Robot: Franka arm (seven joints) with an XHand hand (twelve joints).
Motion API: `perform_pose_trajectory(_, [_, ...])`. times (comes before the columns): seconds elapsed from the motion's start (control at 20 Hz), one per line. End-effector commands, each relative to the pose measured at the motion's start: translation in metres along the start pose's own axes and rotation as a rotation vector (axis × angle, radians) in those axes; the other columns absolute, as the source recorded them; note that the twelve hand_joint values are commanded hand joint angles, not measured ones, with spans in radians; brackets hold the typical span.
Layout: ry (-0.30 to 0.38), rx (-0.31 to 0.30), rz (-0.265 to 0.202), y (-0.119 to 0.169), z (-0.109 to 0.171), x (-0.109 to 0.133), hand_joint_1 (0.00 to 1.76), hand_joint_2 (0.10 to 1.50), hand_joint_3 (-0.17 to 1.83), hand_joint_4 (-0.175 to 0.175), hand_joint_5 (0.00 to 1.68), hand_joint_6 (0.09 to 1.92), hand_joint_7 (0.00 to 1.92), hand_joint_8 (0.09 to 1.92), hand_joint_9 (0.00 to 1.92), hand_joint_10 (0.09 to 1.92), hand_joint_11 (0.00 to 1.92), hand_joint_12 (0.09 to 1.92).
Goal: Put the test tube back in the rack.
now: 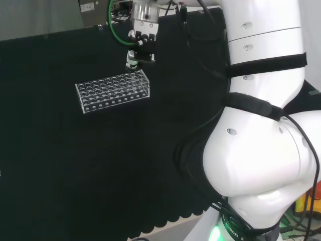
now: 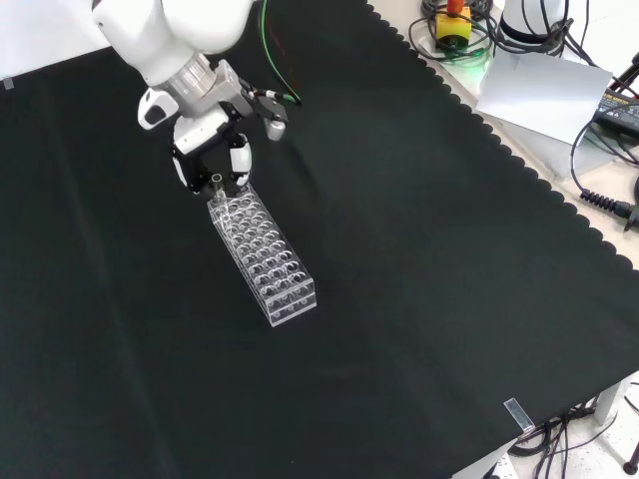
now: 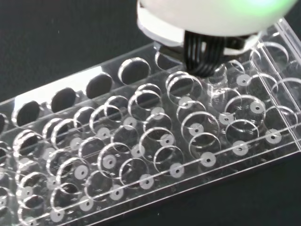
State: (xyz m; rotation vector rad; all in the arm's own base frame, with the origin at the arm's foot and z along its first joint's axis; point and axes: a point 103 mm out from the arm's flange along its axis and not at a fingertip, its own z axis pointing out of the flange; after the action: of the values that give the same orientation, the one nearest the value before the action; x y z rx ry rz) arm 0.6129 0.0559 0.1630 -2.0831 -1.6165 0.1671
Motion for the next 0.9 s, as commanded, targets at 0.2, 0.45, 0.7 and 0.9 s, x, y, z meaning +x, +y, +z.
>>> perform_pose_trajectory(0.2, [0.064, 0.036, -0.014, 0.0, 0.012, 0.005, 1.43, 0.59, 0.71, -0.175, 1.3, 0.59, 1.41, 0.61, 1.28, 0.6, 0.84, 1.25])
perform_pose_trajectory(0.45, [0.121, 0.112, -0.015, -0.003, 0.003, -0.002, 1.21, 0.59, 0.76, -0.111, 0.75, 0.81, 0.98, 0.84, 0.99, 0.84, 0.49, 1.46])
perform_pose_trajectory(0.7, [0.122, 0.114, -0.021, -0.012, -0.013, -0.002, 1.12, 0.5, 0.82, -0.045, 0.34, 0.61, 0.48, 0.96, 0.55, 0.94, 0.23, 1.56])
perform_pose_trajectory(0.9, [0.125, 0.089, -0.04, -0.022, -0.036, -0.002, 1.09, 0.49, 0.81, -0.036, 0.32, 0.51, 0.39, 0.97, 0.48, 0.95, 0.17, 1.58])
